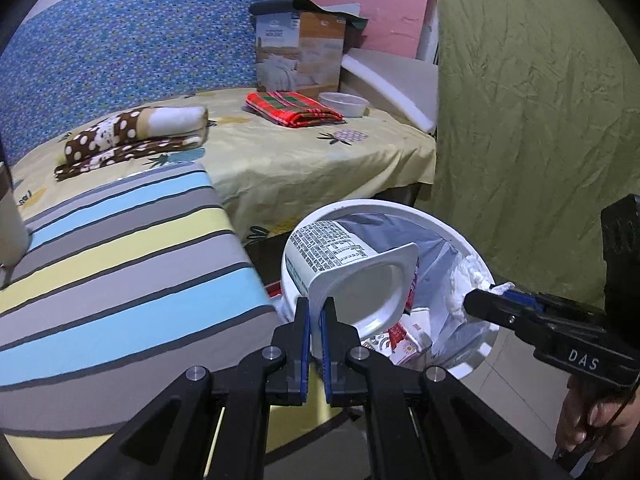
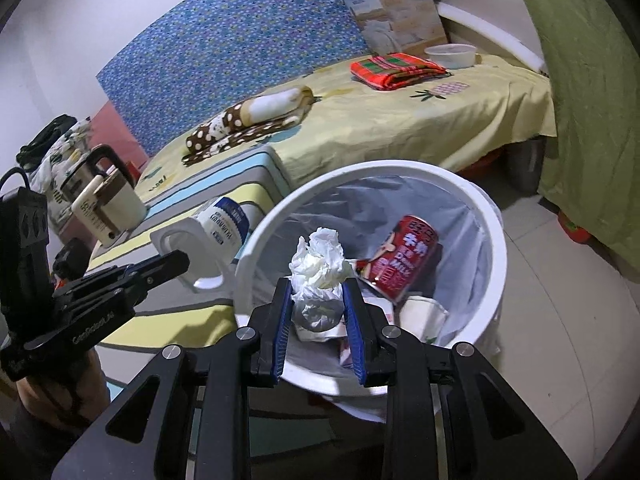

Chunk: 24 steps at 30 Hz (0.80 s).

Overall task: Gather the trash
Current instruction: 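Carry the yogurt cup and tissue over the white bin, then open both tools to drop the yogurt cup and tissue into the bin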

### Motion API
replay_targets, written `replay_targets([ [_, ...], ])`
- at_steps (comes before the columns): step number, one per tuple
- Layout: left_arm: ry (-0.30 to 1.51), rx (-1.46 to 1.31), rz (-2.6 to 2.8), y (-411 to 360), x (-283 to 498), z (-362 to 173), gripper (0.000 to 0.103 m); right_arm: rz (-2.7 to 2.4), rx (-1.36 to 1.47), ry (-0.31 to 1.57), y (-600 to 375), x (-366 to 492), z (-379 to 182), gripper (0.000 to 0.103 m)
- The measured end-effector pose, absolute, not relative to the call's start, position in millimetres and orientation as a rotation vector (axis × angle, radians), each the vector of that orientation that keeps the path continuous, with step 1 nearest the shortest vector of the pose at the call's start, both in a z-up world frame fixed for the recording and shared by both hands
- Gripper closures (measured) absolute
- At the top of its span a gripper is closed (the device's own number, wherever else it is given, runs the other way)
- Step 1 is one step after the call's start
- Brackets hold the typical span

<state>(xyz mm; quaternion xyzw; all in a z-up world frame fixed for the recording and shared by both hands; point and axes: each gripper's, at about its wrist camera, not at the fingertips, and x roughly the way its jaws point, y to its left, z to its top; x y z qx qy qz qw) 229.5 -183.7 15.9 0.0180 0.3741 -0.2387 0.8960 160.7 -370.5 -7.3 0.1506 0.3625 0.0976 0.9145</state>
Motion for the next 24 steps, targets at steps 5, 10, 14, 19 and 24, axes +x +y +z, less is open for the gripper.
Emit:
replay_targets([
  [5, 0.793, 0.05, -0.512, -198, 242, 8, 0.098, 0.177, 0.327, 0.765, -380, 165, -14, 0.074],
  [10, 0.799, 0.03, -0.535, -205, 250, 4, 0.098, 0.162, 0.322, 0.779, -384, 168, -16, 0.07],
  [14, 0.787, 0.008, -0.552, -203, 252, 5, 0.087, 0.141, 0.313, 0.771, -386, 167, -15, 0.062],
  [19, 0.772, -0.023, -0.549, -194, 248, 8, 0.077, 0.135, 0.307, 0.763, -387, 165, -12, 0.059],
  [24, 0.754, -0.032, -0.526, -184, 235, 15, 0.077, 0.147, 0.279, 0.745, -379, 158, -4, 0.059],
])
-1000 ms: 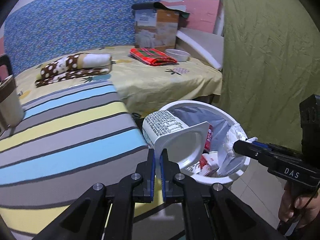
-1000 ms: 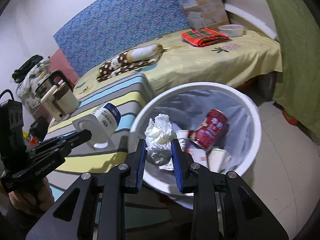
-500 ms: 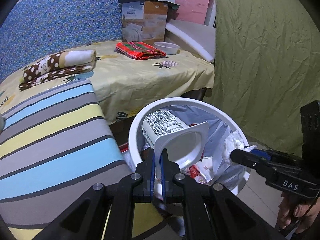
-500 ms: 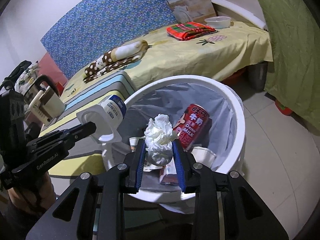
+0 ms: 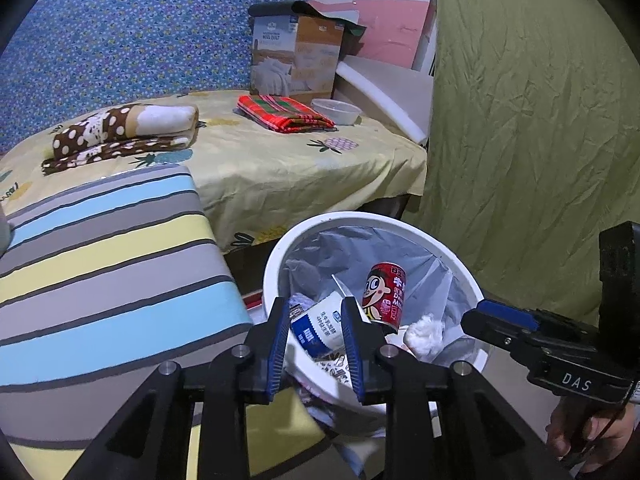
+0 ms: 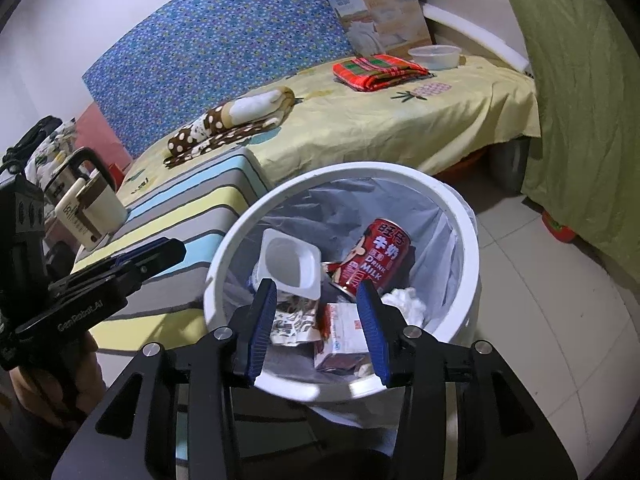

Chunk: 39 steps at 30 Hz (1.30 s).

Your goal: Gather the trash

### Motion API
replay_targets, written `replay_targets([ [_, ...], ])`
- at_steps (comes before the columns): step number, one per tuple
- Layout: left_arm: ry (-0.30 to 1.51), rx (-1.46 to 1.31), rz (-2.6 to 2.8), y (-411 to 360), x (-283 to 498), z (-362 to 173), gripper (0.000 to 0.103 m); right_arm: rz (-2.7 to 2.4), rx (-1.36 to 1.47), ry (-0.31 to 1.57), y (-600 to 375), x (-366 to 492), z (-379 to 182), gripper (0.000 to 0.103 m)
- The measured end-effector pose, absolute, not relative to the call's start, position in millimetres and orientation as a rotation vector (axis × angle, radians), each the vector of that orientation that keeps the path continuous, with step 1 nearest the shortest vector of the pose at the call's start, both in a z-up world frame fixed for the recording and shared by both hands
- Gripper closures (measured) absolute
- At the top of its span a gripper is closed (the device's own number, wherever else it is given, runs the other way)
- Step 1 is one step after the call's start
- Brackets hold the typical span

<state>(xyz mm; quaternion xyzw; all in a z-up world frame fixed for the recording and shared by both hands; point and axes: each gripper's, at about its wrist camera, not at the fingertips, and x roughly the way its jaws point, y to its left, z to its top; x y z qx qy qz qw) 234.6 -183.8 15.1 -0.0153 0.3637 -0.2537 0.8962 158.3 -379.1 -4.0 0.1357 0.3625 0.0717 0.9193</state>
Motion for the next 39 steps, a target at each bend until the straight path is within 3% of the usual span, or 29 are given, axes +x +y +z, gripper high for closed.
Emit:
replay_targets([
  [12, 0.723, -0.043, -0.446, -144, 186, 35, 0.077, 0.211, 0.225, 0.702, -344, 132, 12, 0.058],
  [22, 0.695, -0.049, -0.355, -104, 131, 44, 0.077, 0.259, 0.188, 0.671, -316, 106, 19, 0.051],
  [39, 0.679, -0.051, -0.27, -76, 61, 48, 0.076, 0.263, 0.103, 0.614, -278, 65, 25, 0.05],
])
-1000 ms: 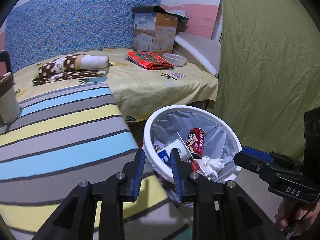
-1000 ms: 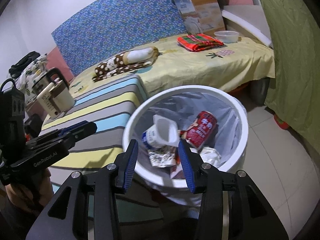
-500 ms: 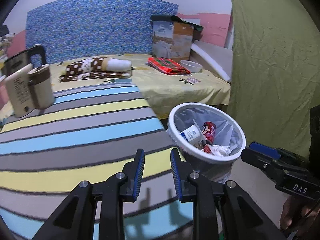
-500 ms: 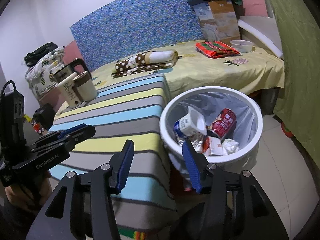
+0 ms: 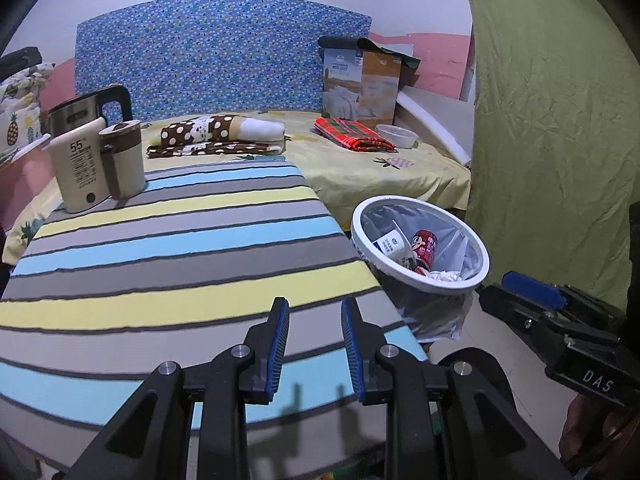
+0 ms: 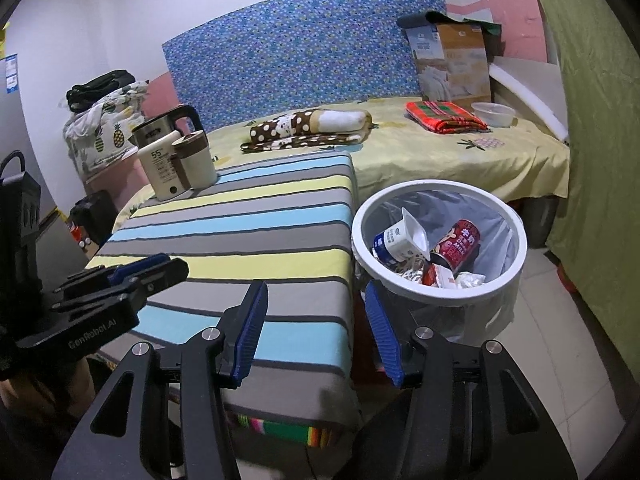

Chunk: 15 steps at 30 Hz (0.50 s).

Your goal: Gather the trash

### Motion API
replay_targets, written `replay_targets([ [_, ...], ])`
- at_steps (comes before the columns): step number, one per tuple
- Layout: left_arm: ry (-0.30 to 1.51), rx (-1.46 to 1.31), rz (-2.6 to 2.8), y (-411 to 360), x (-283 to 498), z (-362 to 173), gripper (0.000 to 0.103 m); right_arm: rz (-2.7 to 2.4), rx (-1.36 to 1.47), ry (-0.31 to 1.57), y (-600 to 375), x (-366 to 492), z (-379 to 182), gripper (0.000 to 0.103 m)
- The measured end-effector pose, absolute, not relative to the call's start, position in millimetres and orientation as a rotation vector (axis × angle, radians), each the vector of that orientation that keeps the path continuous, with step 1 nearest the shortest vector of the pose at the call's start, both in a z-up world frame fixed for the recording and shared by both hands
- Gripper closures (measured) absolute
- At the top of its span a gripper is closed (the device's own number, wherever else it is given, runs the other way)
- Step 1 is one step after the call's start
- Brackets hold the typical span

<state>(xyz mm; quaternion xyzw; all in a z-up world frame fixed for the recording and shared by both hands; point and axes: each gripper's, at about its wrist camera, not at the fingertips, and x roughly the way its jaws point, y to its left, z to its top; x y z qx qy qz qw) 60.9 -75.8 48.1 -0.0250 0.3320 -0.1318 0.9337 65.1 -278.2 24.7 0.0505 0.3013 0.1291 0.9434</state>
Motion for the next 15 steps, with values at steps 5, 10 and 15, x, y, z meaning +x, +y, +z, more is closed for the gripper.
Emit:
replay_targets([
  [5, 0.676, -0.06, -0.247, -70, 48, 48, 0.076, 0.256, 0.09, 0.61, -274, 57, 24, 0.05],
  [10, 0.669, -0.075, -0.225, -64, 39, 46, 0.076, 0.261, 0.074, 0.606, -269, 55, 24, 0.05],
  [15, 0.67, -0.074, -0.211, -61, 36, 44, 0.076, 0.265, 0.072, 0.609, -266, 54, 23, 0.05],
])
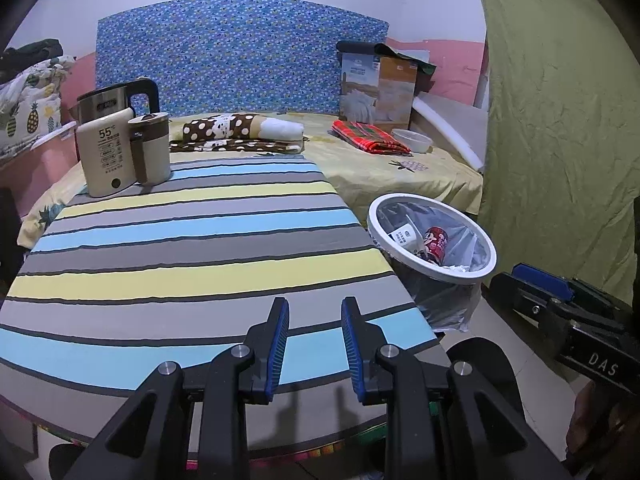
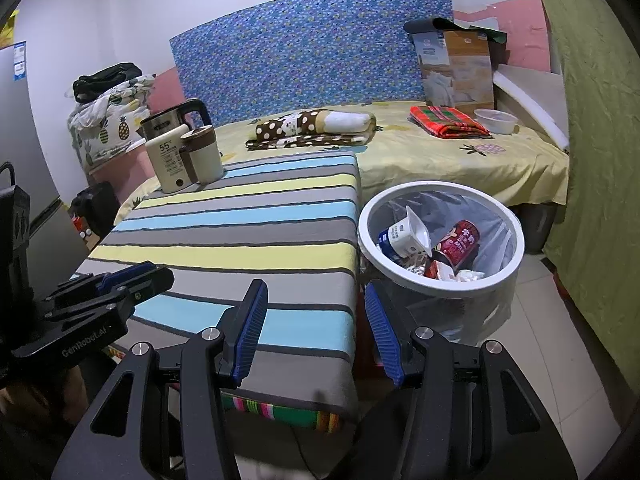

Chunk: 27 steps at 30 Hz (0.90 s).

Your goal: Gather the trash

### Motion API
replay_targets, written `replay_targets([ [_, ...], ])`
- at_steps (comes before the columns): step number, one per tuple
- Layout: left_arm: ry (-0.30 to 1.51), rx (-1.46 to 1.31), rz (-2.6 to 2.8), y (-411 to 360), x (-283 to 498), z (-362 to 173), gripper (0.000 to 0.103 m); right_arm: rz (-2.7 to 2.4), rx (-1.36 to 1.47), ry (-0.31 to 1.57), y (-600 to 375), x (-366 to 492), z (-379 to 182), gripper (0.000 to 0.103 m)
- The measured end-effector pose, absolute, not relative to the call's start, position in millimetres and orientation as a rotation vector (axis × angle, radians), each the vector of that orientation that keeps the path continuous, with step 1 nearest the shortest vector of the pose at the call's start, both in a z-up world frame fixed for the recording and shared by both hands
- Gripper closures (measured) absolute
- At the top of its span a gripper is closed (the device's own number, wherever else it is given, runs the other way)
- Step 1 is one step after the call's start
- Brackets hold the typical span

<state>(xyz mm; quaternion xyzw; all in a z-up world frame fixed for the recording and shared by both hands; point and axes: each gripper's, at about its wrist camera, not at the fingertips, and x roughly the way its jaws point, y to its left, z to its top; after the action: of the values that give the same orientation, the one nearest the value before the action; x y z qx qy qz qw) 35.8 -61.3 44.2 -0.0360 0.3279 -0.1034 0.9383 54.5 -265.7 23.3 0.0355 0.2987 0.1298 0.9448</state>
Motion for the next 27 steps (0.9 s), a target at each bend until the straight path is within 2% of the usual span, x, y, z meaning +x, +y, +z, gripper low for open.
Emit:
replay_targets([
  [27, 0.671, -0.071, -0.206, -63.9, 36.6, 43.7, 0.076, 0.262, 0.073, 0.617, -262.8, 53.6, 21.9, 0.05],
])
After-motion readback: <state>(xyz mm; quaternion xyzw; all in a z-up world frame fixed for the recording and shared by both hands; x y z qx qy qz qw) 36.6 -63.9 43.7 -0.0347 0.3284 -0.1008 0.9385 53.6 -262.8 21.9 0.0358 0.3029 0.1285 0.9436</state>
